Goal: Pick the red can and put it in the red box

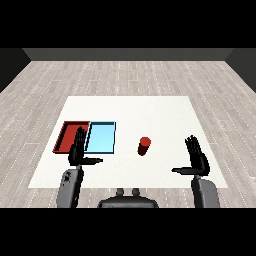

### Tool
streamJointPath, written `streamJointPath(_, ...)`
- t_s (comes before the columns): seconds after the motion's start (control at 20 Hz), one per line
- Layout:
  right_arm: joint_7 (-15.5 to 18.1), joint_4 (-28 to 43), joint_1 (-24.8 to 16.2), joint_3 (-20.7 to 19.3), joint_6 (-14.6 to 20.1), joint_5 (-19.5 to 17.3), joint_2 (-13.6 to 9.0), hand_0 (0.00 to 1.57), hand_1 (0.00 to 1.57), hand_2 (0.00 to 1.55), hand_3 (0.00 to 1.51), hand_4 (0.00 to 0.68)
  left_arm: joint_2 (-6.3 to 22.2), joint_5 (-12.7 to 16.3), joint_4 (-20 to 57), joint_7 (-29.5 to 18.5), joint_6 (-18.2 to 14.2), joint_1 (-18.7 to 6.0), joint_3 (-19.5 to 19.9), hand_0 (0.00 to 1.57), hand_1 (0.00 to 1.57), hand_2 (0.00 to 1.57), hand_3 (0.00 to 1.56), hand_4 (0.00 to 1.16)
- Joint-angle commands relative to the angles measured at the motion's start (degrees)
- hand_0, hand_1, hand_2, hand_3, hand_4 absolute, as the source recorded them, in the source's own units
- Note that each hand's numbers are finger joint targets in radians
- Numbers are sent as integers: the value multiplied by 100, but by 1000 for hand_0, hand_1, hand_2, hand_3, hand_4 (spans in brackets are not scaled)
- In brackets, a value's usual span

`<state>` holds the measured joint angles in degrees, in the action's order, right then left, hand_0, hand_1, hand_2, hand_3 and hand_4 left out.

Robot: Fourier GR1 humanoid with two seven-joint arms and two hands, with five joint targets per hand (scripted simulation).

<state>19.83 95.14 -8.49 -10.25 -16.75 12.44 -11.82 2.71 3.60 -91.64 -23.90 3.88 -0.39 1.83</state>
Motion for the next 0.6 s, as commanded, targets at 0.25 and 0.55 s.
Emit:
streamJointPath(0.25, 190, -311, 175, -300, -224, -59, 92, 0, 0, 0, 0, 0, -30, 103, -216, -71, 86, 133, 8, 0, 0, 0, 0, 0)
streamJointPath(0.55, -248, -30, 129, -67, -294, -14, 271, 0, 0, 0, 0, 0, -75, 77, -47, 159, -76, -274, 45, 0, 0, 0, 0, 0)
